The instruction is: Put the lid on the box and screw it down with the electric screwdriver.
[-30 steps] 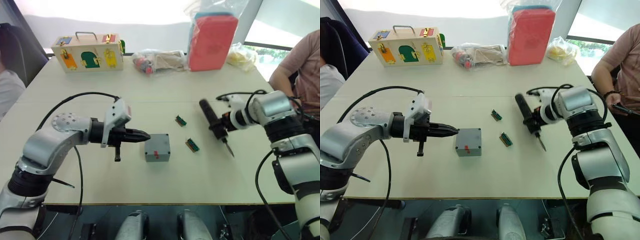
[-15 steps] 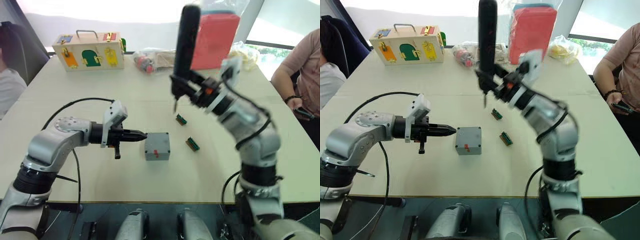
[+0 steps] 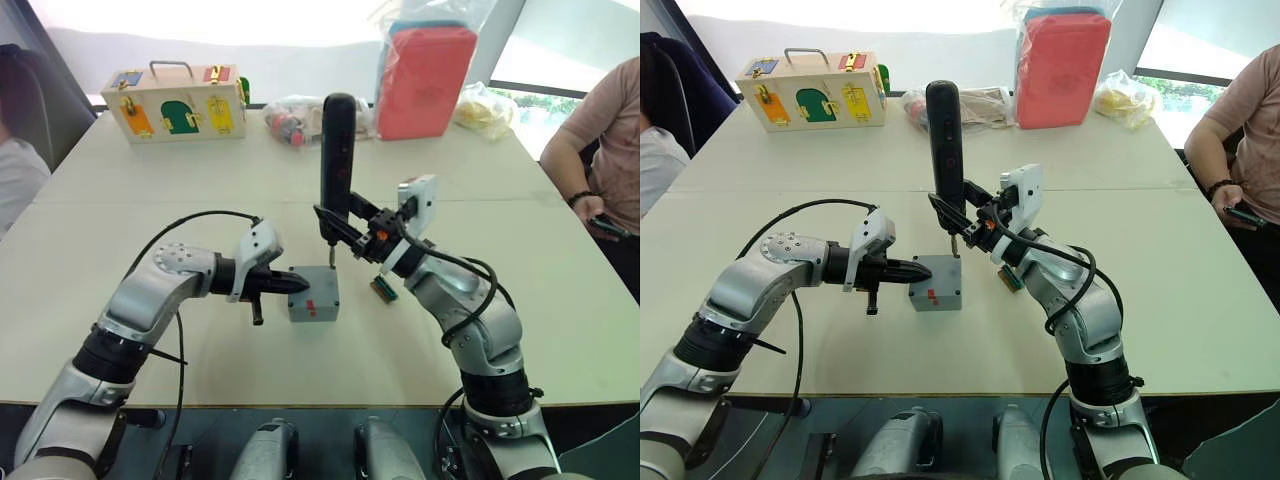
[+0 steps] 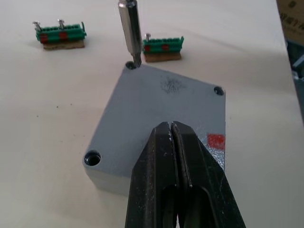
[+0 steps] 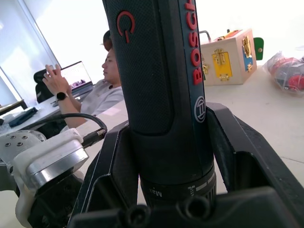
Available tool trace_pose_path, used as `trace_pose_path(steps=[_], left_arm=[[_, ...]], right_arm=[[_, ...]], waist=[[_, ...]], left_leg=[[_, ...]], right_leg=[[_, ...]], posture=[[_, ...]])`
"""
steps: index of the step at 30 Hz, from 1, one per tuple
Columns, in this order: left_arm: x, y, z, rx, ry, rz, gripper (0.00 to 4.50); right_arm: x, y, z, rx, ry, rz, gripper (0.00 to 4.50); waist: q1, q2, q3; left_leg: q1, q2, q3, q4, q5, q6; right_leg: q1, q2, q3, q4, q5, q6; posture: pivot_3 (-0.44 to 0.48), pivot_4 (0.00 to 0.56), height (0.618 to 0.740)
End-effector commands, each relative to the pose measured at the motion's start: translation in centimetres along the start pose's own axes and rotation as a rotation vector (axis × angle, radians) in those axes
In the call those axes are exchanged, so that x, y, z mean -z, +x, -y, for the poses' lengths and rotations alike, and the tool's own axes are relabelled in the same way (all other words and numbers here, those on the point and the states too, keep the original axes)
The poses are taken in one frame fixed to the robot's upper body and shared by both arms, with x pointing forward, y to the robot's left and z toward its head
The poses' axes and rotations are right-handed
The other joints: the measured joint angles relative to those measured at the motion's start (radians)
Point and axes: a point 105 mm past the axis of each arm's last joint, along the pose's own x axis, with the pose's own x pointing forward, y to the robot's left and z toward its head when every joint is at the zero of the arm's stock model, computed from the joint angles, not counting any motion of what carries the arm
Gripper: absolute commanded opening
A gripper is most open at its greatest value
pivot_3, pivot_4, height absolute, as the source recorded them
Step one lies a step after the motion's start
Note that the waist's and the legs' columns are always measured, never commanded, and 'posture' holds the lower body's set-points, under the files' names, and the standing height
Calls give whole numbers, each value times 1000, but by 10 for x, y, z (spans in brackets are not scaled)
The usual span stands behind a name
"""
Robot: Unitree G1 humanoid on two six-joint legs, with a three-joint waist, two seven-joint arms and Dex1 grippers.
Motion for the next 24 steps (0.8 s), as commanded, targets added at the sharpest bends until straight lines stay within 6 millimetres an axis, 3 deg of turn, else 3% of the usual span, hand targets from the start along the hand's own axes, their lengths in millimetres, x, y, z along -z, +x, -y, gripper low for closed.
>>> trace_pose_path(steps=[1,9,17,24], left_arm=[[9,3,0,4,8,-39,0],[22,5,6,17,10,-76,0],[26,7,8,25,9,-89,0],[26,9,8,27,6,-86,0]], right_arm=[[-12,0,-2,-5,-40,63,1816],[14,-7,-6,0,-47,-9,1816],[24,-14,11,73,-30,-26,1816],[26,-15,29,179,70,-3,1816]], waist=[[1,0,0],[1,0,-2],[1,0,-4],[3,-1,-7]], left_leg=[[0,0,0,0,0,0],[4,0,0,0,0,0],[21,0,0,-6,-2,2],[23,0,0,-10,-1,2]], right_leg=[[0,0,0,0,0,0],[4,0,0,0,0,0],[22,0,0,-8,0,0],[23,-1,0,-11,0,0]], posture=[[0,150,738],[0,150,738],[0,150,738],[0,150,738]])
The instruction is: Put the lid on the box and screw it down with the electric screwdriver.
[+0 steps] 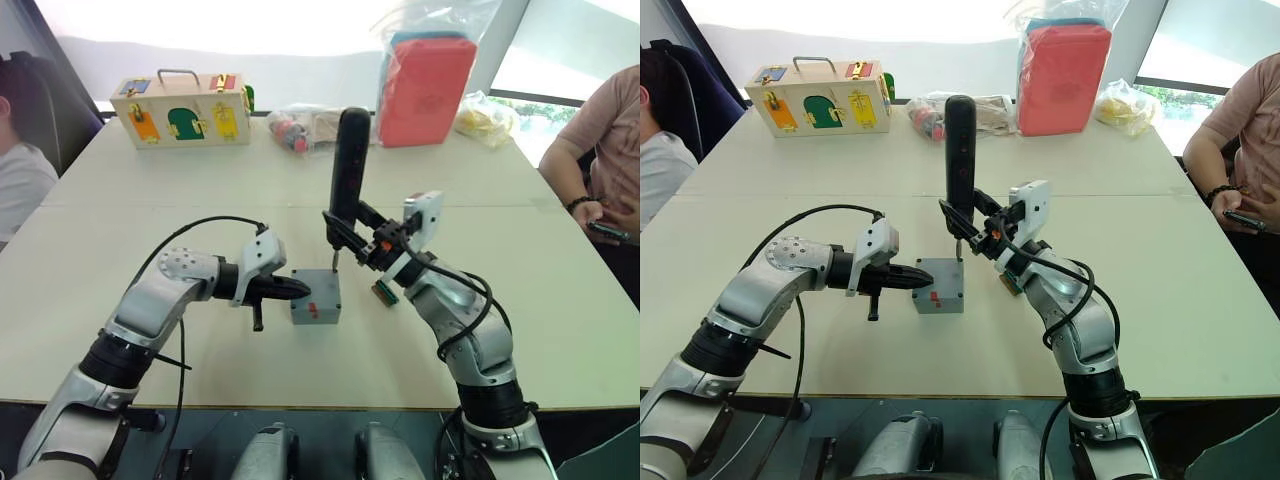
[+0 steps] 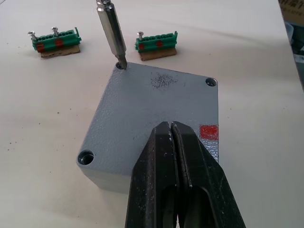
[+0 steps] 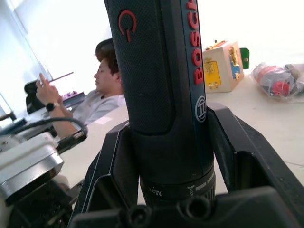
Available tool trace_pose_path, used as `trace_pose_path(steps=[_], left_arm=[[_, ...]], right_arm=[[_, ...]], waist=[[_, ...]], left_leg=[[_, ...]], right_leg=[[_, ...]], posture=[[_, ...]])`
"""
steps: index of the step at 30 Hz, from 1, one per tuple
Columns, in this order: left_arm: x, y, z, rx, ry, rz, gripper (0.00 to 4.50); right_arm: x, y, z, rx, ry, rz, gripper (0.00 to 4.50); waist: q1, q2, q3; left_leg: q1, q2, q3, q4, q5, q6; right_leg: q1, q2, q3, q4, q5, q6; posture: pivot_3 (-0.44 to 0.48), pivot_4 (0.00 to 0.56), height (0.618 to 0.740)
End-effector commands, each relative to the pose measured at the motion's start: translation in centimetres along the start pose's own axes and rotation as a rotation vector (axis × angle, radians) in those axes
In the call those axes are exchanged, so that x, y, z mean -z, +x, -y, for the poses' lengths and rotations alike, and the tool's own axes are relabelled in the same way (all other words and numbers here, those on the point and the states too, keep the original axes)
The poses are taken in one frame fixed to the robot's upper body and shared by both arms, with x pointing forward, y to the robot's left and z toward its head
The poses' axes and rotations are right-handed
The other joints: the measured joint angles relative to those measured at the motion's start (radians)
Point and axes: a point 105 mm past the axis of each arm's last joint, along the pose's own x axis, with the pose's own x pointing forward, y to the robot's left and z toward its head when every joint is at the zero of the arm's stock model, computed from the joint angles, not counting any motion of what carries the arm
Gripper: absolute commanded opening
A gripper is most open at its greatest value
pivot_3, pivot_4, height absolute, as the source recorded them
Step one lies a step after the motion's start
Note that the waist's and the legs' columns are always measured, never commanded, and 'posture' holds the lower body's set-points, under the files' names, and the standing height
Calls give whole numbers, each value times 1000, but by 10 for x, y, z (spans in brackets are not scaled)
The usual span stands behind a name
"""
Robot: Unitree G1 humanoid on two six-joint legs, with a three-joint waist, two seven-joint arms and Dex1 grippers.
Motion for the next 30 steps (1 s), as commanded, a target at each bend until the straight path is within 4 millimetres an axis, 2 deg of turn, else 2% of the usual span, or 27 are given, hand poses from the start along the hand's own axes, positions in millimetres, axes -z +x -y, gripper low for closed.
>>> trace_pose_path(steps=[1,4,8,12,14,18,22,30], left_arm=[[17,5,4,16,-41,-63,0],[17,6,4,18,-44,-61,0],[17,7,4,21,-48,-63,0],[24,6,5,21,-56,-90,0],[28,6,6,22,-61,-100,0],[32,6,7,23,-65,-107,0],[33,7,8,24,-65,-112,0],[33,9,8,20,-65,-110,0]], right_arm=[[5,-2,10,47,13,-24,1816],[6,-2,10,50,19,-29,1816],[17,-8,-3,-39,-82,-87,1816],[37,-18,-19,-111,-128,-151,1816],[48,-22,-23,-118,-116,-182,1816],[55,-25,-24,-107,-87,-205,1816],[78,-27,-15,-36,-55,-333,1816],[78,-26,-17,-60,-52,-350,1816]], waist=[[0,0,0],[0,0,0],[0,0,0],[-1,0,-3],[-3,0,-5],[-3,-1,-18],[-3,-2,-26],[-2,-2,-32]], left_leg=[[0,0,0,0,0,0],[0,0,0,0,0,0],[0,0,0,-1,0,0],[4,0,0,-3,0,0],[11,0,0,-5,0,0],[14,1,0,-6,-1,1],[17,2,0,-7,-1,1],[29,2,-1,-11,-9,3]], right_leg=[[0,0,0,0,0,0],[0,0,0,0,0,0],[0,0,0,0,0,0],[4,0,0,-2,0,0],[10,0,0,-5,0,0],[14,-1,0,-7,-1,0],[16,-1,0,-7,-2,-2],[25,-4,-1,-13,-8,-6]], posture=[[0,150,738],[0,150,738],[0,150,738],[0,150,738],[0,150,738],[0,150,738],[0,150,738],[0,150,738]])
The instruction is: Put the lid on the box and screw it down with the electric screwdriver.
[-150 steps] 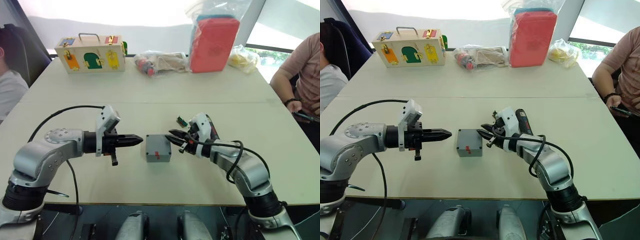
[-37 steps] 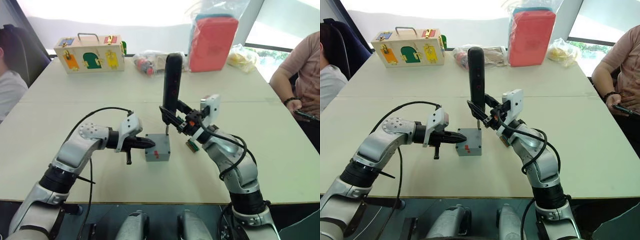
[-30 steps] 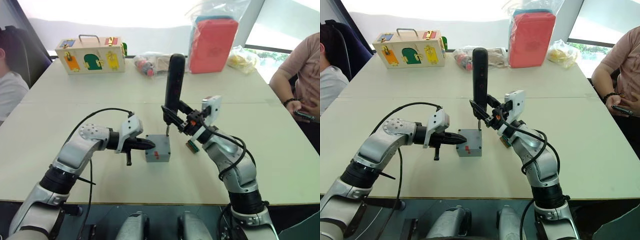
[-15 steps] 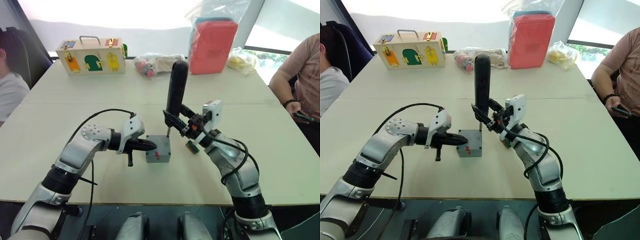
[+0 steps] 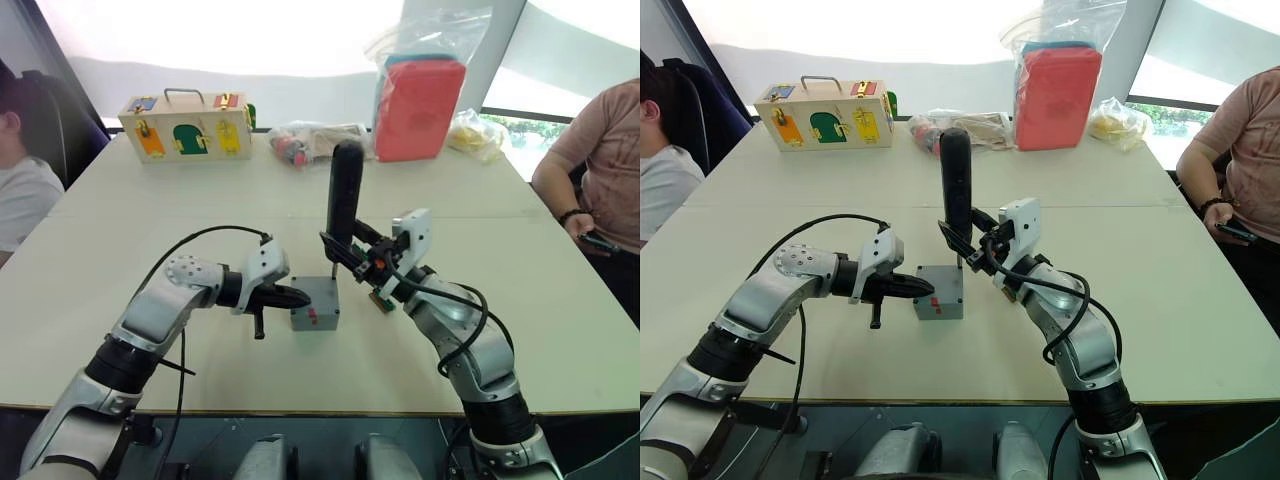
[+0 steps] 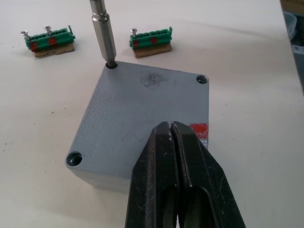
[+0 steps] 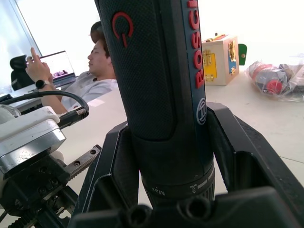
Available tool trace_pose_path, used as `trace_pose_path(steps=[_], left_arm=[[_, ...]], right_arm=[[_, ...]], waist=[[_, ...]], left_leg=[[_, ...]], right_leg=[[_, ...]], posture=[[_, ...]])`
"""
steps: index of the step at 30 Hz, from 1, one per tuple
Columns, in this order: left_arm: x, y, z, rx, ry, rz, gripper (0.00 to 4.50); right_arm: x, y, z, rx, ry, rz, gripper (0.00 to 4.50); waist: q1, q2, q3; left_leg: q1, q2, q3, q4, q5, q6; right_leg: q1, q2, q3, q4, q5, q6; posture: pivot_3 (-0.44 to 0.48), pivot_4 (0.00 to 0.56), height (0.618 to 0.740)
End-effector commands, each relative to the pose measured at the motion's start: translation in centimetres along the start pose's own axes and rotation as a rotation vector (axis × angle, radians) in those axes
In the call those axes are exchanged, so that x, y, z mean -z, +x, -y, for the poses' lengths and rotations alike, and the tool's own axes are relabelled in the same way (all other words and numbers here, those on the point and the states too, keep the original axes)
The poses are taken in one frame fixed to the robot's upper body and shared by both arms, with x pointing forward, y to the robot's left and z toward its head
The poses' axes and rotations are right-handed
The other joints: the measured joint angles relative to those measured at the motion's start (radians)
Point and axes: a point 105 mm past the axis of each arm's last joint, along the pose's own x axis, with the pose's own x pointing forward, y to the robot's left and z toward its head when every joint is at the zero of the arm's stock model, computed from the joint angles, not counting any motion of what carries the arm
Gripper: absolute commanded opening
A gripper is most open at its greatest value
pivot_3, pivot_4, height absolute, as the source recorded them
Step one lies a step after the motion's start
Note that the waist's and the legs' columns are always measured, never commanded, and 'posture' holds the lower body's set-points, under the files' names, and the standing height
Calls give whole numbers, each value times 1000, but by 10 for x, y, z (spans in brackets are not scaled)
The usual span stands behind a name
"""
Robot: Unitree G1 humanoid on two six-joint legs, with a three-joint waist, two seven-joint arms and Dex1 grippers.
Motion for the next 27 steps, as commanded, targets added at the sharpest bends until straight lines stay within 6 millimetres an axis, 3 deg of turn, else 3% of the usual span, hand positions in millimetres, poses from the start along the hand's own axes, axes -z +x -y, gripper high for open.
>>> trace_pose_path(steps=[1,14,21,23,26,27], left_arm=[[19,4,3,3,-42,-65,0],[19,4,-1,-13,-43,-57,0],[13,-5,-13,-45,-78,-9,0],[12,-10,-17,-54,-88,6,0],[3,-12,-23,-69,-98,68,0],[-8,-15,-28,-90,-109,137,0]], right_arm=[[57,-9,-4,-4,79,-235,1816],[45,-10,-2,-3,82,-193,1816],[-23,-4,2,-67,61,-59,1816],[-53,-2,6,-98,57,-13,1816],[-91,-1,12,-147,65,33,1816],[-103,-1,17,-153,87,45,1816]], waist=[[0,0,-1],[1,0,-2],[0,3,3],[-2,5,6],[0,7,9],[0,7,9]], left_leg=[[0,0,0,0,0,0],[0,0,0,-4,0,0],[-2,0,0,-6,0,0],[-4,0,0,-7,0,0],[-20,0,0,-5,1,-1],[-23,0,0,-5,2,-2]], right_leg=[[0,0,0,-1,0,0],[2,-2,0,-9,0,-1],[1,-2,0,-9,0,-1],[-2,-2,0,-9,0,-1],[-16,-2,0,-6,2,0],[-20,-2,0,-5,3,2]], posture=[[0,150,738],[0,150,738],[0,150,738],[0,150,738],[0,150,738],[0,150,738]])
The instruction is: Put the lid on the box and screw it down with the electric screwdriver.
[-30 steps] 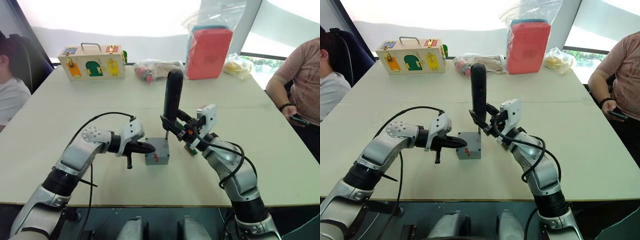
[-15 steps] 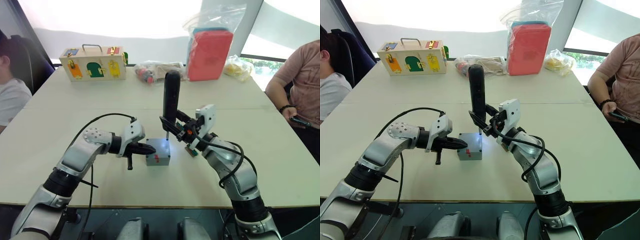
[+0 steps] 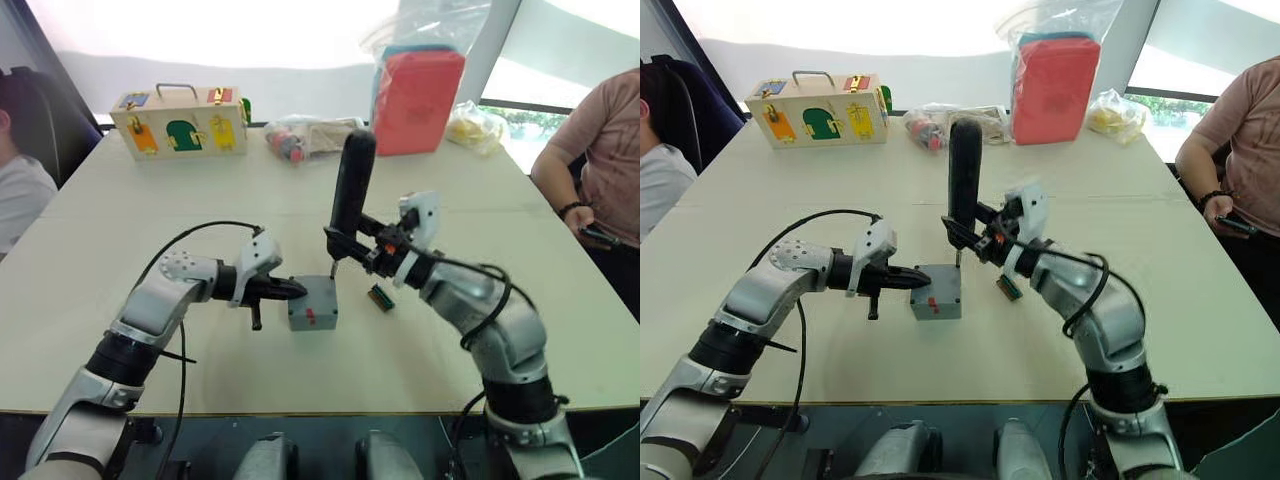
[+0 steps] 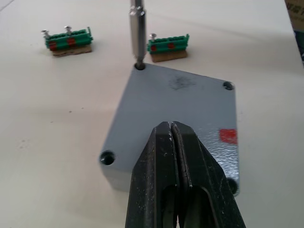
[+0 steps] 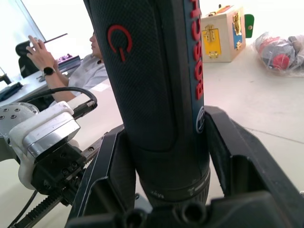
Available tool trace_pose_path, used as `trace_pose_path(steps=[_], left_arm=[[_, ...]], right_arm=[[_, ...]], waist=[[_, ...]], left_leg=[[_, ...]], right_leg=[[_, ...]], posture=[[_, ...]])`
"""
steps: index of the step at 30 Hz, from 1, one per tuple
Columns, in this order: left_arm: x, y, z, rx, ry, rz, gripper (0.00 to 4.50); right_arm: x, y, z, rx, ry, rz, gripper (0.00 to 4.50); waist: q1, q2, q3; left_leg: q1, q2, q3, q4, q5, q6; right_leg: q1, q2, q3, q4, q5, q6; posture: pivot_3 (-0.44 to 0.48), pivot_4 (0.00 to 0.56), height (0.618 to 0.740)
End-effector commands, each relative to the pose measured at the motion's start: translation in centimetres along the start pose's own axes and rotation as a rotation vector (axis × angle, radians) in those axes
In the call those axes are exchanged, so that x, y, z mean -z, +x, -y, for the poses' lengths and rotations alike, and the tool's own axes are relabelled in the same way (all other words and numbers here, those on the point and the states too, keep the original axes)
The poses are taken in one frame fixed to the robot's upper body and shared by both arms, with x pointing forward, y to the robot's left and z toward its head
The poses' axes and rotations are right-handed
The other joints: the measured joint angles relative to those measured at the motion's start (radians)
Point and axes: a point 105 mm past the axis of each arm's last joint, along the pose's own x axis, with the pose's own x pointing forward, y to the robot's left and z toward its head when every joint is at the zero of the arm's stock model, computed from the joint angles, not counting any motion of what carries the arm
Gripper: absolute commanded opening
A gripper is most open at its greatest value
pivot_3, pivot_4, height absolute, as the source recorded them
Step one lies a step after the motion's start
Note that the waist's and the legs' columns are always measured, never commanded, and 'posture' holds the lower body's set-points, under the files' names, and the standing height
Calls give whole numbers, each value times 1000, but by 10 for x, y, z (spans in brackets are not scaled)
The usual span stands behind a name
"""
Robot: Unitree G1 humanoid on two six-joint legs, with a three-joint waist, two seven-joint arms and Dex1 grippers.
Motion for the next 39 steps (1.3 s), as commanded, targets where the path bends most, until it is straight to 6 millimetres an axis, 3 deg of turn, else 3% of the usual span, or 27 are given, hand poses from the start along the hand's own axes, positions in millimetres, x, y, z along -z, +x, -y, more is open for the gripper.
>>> trace_pose_path(steps=[1,3,7,11,14,17,22,30,32,37,39], left_arm=[[-13,-5,-11,-50,-68,116,0],[-29,-13,-11,-43,-84,175,0],[-47,-30,14,48,-5,131,0],[-48,-38,38,116,81,40,0],[-52,-41,55,169,133,8,0],[-53,-39,65,205,171,-11,0],[-51,-31,65,189,194,-12,0],[-43,-30,65,126,189,-34,0],[-43,-32,61,96,184,-32,0],[-48,-32,61,80,182,-18,0],[-49,-34,58,64,178,-17,0]], right_arm=[[-60,-9,-1,-65,12,132,1816],[-74,-13,13,-43,96,114,1816],[-72,-38,52,37,255,-153,1816],[-26,-78,83,199,367,-493,1816],[6,-110,90,257,439,-691,1816],[25,-129,98,306,532,-801,1816],[50,-138,110,393,603,-918,1816],[68,-144,130,498,589,-987,1816],[72,-146,134,509,566,-1001,2738],[77,-150,137,491,539,-1015,4356],[76,-148,138,473,496,-1012,4472]], waist=[[0,1,1],[0,-1,3],[-1,-2,14],[6,0,17],[1,2,20],[-8,6,28],[-7,8,32],[-1,6,34],[0,5,34],[2,2,33],[2,0,33]], left_leg=[[-2,0,0,0,0,0],[-12,0,0,3,1,-2],[-27,-1,0,12,3,-5],[-30,-2,0,12,1,-2],[-31,-2,0,12,-1,1],[-31,-2,2,12,-1,2],[-30,0,4,14,0,1],[-30,0,3,26,-1,2],[-30,0,3,27,-1,2],[-30,-1,3,28,-1,3],[-29,-1,2,29,-1,3]], right_leg=[[-3,0,-1,1,0,0],[-12,0,-2,3,1,1],[-25,0,-2,11,1,1],[-26,-3,-2,7,0,0],[-25,-3,-2,2,1,1],[-25,-3,-2,2,1,1],[-25,0,-2,5,1,2],[-24,1,-2,15,1,2],[-23,1,-2,15,2,3],[-21,1,-2,14,2,4],[-20,1,-2,14,3,4]], posture=[[0,150,738],[0,150,738],[0,150,738],[0,150,738],[0,150,738],[0,150,738],[0,150,738],[0,150,738],[0,150,738],[0,150,738],[0,150,738]])
